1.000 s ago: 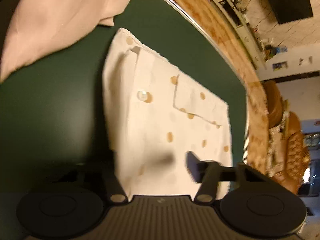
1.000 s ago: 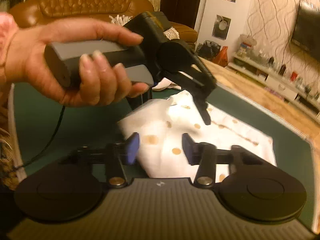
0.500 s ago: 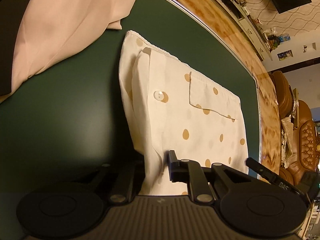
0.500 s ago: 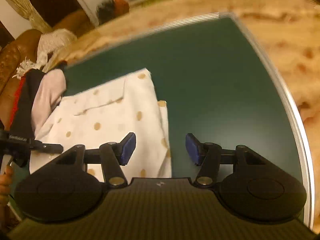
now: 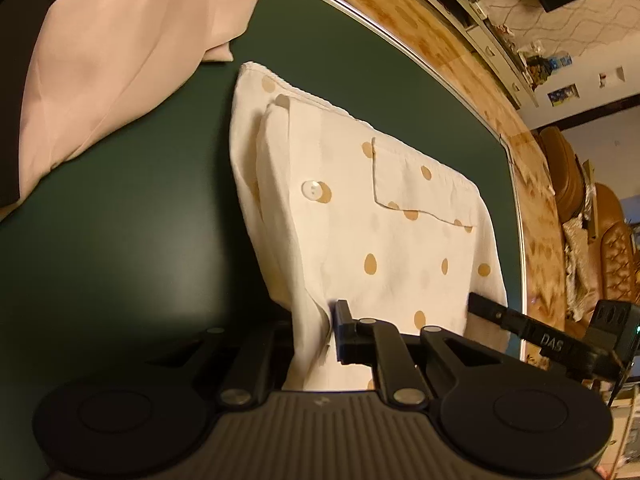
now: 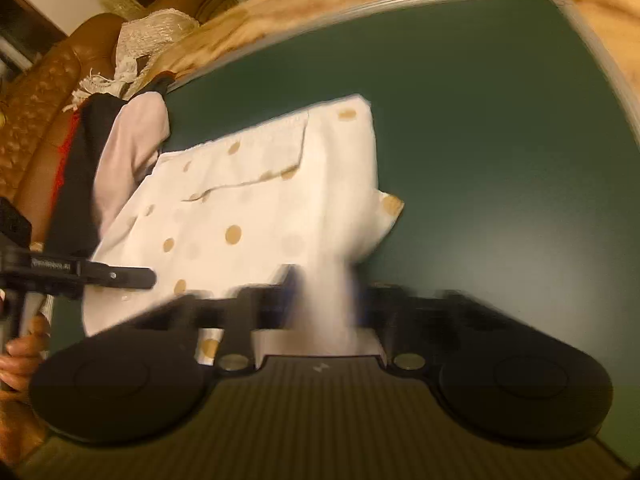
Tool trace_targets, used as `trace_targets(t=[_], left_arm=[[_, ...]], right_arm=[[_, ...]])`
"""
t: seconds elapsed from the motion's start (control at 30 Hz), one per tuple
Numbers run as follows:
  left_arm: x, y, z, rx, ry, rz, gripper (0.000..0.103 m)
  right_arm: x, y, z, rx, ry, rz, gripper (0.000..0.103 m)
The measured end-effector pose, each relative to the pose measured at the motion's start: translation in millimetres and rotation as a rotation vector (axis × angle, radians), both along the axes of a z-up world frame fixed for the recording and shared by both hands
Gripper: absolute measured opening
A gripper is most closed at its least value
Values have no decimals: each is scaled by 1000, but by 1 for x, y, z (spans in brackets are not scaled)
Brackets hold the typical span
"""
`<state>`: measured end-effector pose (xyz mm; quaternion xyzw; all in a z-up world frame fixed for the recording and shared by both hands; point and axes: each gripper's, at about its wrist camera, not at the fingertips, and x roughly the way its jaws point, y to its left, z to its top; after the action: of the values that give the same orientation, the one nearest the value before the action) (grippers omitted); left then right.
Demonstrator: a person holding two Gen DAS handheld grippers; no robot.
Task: Fold clothes
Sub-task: 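Lift the folded shirt off the table with both grippers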
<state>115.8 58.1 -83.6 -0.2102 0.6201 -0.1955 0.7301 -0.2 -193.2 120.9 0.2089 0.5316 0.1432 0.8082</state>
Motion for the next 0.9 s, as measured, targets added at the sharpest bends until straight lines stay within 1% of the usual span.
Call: trace_targets(t=[0.07,0.17,0.23,0.3,0.43,0.57,0.7,0.77,0.9], left_arm=[[-3,-1,3,15,-21,3,6],[-9,-5,14,44,-76,-6,3],[-15,-8,26,62,-116,-17,3],[-19,-8,36,72,-135,-14,3],[-27,-9,54,107,-169,-5,3],[-37,-4,69,98,-188,31,2],[-53,-1,86,91,-225,57,2],[-63,6,93,84,-236,80,2],[-94,34,111,69,-264,145,2]], right_arm=[[-4,-3,-2,29,-4,-27,11],[-7,-3,0,53,-23,-58,10],[-11,-2,8,73,-58,-74,10],[-17,0,21,84,-101,-79,9],[-22,11,49,89,-173,-52,9],[-25,21,70,100,-213,-18,9],[-25,29,88,107,-243,17,9],[-23,35,97,115,-251,40,9],[-23,54,121,133,-267,102,9]])
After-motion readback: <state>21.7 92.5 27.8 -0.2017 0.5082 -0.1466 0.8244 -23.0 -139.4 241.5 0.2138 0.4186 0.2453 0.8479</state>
